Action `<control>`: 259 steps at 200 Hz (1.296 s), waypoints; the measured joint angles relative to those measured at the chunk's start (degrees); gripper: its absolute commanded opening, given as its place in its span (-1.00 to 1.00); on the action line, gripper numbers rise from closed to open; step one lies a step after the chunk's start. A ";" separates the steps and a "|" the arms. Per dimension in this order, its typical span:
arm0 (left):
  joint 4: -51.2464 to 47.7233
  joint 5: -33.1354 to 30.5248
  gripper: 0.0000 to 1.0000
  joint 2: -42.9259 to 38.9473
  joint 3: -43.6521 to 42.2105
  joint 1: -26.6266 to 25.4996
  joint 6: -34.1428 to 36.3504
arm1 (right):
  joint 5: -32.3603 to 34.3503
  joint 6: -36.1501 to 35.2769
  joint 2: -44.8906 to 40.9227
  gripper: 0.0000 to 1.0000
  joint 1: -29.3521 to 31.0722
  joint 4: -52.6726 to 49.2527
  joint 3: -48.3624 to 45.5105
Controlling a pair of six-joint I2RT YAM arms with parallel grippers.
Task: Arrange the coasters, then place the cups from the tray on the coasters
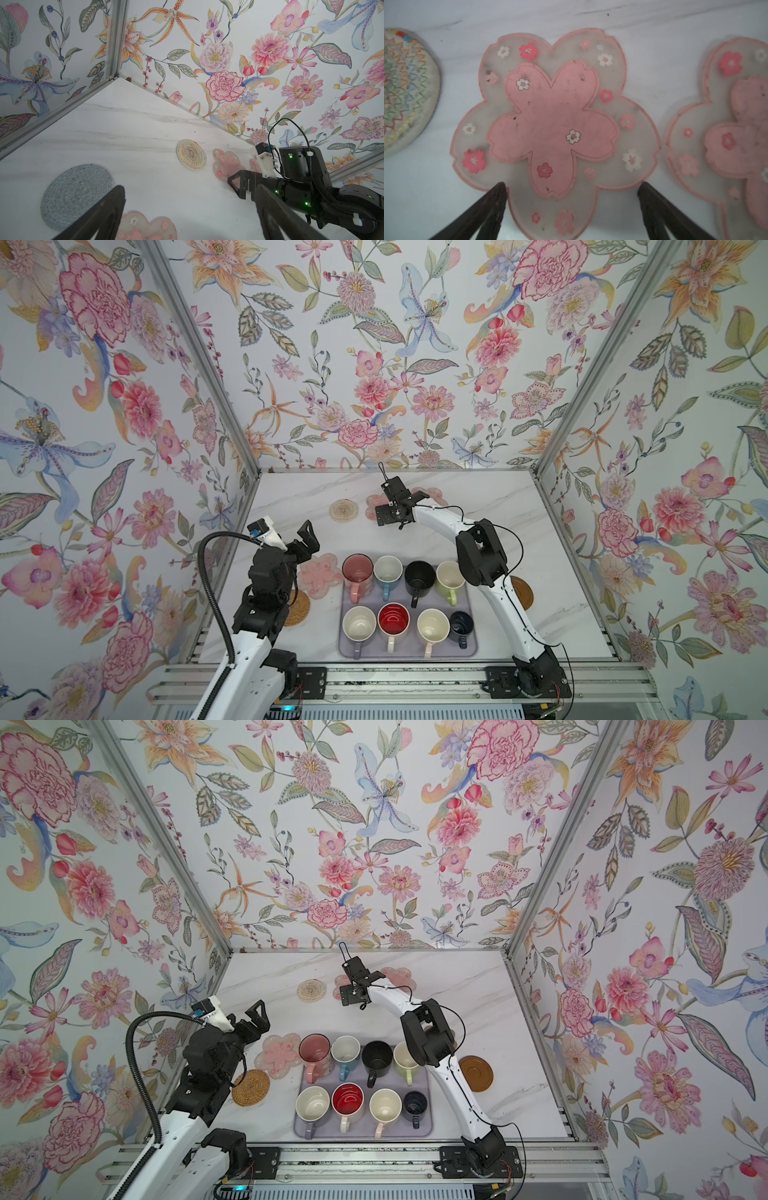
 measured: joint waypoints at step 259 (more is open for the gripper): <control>-6.64 1.77 0.98 18.86 8.90 0.00 2.95 | -11.26 4.17 -55.10 0.98 -17.11 21.14 -59.45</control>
